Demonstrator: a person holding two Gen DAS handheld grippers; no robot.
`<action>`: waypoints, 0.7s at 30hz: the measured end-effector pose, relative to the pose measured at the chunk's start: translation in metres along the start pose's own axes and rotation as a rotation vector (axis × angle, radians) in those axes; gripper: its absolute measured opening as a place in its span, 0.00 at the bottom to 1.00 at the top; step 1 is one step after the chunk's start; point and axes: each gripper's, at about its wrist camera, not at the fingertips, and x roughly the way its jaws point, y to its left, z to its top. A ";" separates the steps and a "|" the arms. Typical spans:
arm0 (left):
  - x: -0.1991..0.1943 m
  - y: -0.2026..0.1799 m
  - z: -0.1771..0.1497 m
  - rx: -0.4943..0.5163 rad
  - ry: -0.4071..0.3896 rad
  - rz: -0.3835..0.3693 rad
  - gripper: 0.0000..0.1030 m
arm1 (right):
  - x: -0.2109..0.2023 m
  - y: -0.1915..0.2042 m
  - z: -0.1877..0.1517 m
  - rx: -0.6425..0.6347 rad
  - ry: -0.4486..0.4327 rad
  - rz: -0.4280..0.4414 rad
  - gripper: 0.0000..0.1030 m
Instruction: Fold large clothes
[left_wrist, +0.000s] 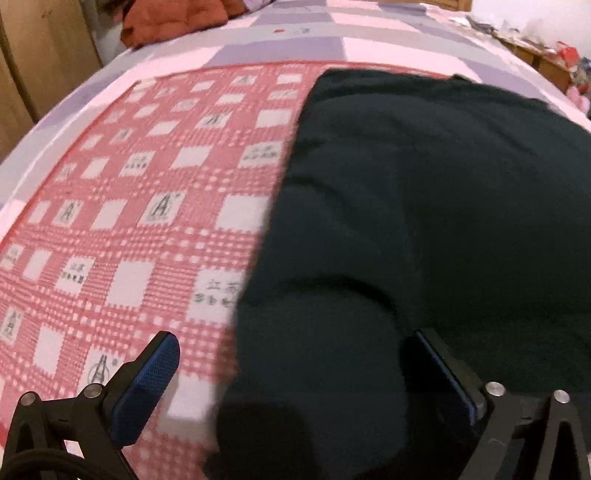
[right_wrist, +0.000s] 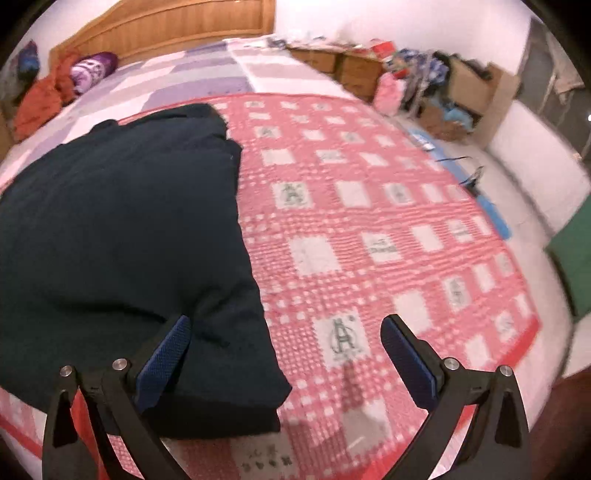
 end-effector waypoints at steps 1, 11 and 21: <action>-0.011 -0.010 -0.001 0.010 -0.025 -0.028 0.98 | -0.008 0.009 0.001 -0.010 -0.027 0.012 1.00; -0.079 -0.121 0.008 0.066 -0.241 -0.181 0.98 | -0.067 0.206 -0.030 -0.392 -0.088 0.375 1.00; -0.011 -0.042 -0.019 0.021 -0.037 -0.067 1.00 | -0.004 0.098 -0.010 -0.239 -0.037 0.163 1.00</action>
